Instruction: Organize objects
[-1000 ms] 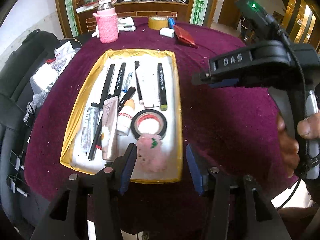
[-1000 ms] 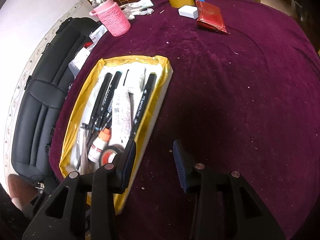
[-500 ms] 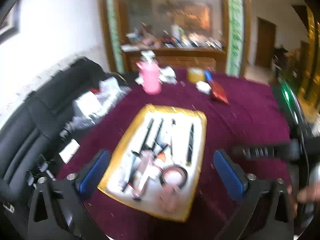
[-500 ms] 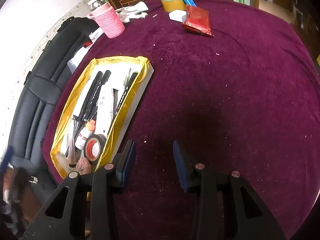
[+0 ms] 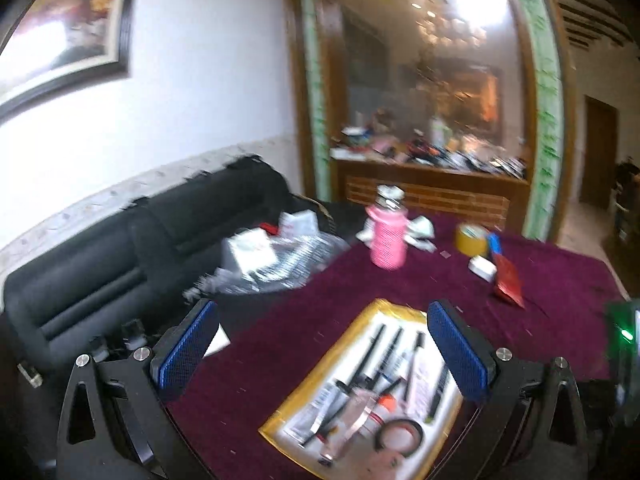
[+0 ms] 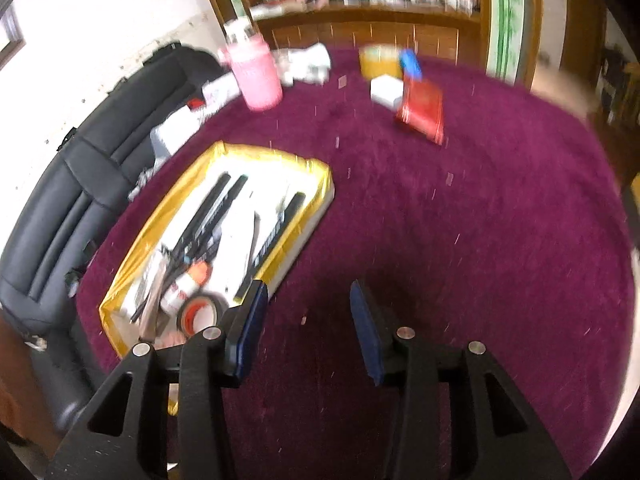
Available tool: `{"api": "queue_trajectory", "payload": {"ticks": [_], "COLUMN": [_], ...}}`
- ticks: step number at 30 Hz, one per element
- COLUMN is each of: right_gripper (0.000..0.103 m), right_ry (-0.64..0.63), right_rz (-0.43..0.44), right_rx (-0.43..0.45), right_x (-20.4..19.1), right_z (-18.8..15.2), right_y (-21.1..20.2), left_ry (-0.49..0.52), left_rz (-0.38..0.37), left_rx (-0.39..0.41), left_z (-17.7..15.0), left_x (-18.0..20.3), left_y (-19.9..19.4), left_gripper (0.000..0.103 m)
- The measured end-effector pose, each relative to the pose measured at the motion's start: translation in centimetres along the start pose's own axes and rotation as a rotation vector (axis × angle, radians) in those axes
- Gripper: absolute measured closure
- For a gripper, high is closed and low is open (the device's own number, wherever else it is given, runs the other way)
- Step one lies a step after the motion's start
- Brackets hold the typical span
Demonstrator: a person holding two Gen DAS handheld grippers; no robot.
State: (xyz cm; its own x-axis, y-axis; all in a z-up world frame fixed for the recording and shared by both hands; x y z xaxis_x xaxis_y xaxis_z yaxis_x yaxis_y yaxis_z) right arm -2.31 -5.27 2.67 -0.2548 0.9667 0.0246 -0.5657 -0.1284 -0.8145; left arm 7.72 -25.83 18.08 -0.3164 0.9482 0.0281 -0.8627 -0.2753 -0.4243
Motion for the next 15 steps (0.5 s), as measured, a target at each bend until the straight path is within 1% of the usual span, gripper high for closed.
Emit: {"api": "queue_trajectory", "payload": {"ticks": [1,2,3,4,5,6,7,11,13,15], "right_gripper": [0.061,0.06,0.048,0.025,0.014,0.006,0.005,0.005,0.005,0.005], "right_ry": [-0.007,-0.016,-0.02,-0.022,-0.024,-0.031,-0.042,-0.065,-0.063,-0.082], "right_rz": [-0.034,-0.088,-0.133,-0.174,-0.194,-0.201,-0.208,-0.213,-0.21,-0.216], "right_rx": [0.052,0.12,0.173,0.229,0.271,0.286,0.275,0.086,0.043,0.013], "right_x": [0.1,0.4,0.6,0.8,0.7,0.6,0.4,0.3,0.3,-0.1], "right_z": [0.5,1.2,1.6,2.0,2.3,2.3,2.3,0.3,-0.7,-1.7], "right_y": [-0.8,-1.9,-2.8,-3.7,-4.3,-4.4,-4.0,0.3,1.4,2.2], "left_ry": [-0.006,-0.01,-0.015,-0.023,-0.028,-0.028,-0.027,-0.028,-0.033,-0.038], "left_rz": [0.01,0.018,0.028,0.035,0.025,0.007,-0.015,-0.076,-0.12,-0.145], "left_rx": [0.009,0.016,0.014,0.006,-0.005,-0.026,-0.062,-0.242,-0.35,-0.436], "left_z": [0.2,0.2,0.2,-0.1,-0.4,-0.9,-1.6,-6.0,-8.8,-11.2], "left_x": [-0.3,-0.6,-0.8,-1.1,-1.0,-0.8,-0.5,0.9,1.4,1.8], "left_y": [-0.1,-0.1,0.1,0.2,0.4,0.9,1.4,3.8,5.1,6.2], "left_gripper": [0.001,0.001,0.001,0.001,0.001,0.001,0.001,0.001,0.001,0.001]}}
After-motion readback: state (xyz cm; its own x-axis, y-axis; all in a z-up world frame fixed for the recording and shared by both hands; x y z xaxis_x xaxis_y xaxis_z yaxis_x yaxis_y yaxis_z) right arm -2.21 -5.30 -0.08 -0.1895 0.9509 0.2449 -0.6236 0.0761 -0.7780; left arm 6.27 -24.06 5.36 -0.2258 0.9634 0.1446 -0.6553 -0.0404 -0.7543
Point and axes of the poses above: each gripper's, at about its wrist camera, not at the fingertips, and y roughly the way its jaws point, x to its right, z to its top, the point moved 10 cm from there along y, roughly the way its jaws point, and after that the axes turned 14 degrees about -z, right-handed, at the moved point
